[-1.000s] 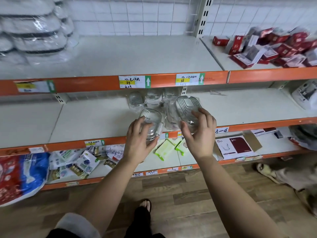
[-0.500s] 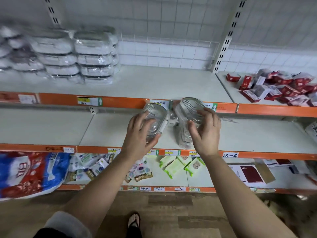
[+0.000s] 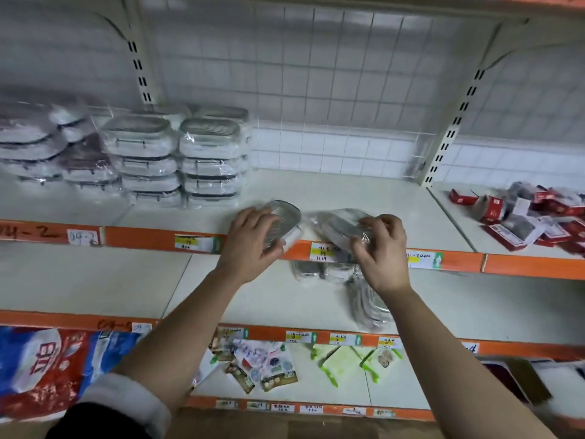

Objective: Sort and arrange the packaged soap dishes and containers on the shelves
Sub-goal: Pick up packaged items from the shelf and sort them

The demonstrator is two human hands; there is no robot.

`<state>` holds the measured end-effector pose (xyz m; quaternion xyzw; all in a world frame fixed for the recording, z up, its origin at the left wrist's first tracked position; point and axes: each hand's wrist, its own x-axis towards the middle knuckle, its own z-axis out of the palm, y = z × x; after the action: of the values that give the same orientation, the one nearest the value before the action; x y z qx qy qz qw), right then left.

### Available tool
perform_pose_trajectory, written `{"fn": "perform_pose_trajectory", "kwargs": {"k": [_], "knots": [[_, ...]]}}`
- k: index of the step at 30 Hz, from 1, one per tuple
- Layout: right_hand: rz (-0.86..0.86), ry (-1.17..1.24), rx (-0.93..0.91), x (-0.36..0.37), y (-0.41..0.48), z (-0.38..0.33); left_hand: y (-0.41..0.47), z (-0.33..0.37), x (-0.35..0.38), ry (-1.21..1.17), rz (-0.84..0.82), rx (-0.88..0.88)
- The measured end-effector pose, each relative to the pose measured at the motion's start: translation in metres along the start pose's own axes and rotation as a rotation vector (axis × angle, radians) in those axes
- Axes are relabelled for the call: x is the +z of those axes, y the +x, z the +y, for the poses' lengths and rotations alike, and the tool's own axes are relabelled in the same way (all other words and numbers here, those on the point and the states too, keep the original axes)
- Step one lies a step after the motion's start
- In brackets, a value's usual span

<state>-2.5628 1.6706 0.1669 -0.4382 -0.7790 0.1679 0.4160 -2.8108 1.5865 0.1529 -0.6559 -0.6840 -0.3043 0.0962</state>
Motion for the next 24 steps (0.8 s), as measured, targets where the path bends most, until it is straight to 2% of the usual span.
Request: {"fn": "perform_pose_trajectory", "kwargs": {"k": [5,8,14,19,24], "knots": [[-0.081,-0.210,0.042,0.022,0.030,0.011,0.044,-0.025,0.012,0.181,-0.097,0.022],[-0.136,-0.274,0.088,0.035,0.050,0.020,0.069,-0.035,0.022,0.212,-0.177,0.020],[-0.091,-0.205,0.154,0.058,0.083,0.021,0.115,-0.049,0.046,0.190,-0.274,-0.021],[-0.084,-0.224,0.151,0.073,0.102,0.022,0.149,-0.052,0.060,0.283,-0.275,-0.122],[-0.064,-0.239,0.129,0.081,0.108,0.026,0.170,-0.067,0.068,0.338,-0.249,-0.146]]}}
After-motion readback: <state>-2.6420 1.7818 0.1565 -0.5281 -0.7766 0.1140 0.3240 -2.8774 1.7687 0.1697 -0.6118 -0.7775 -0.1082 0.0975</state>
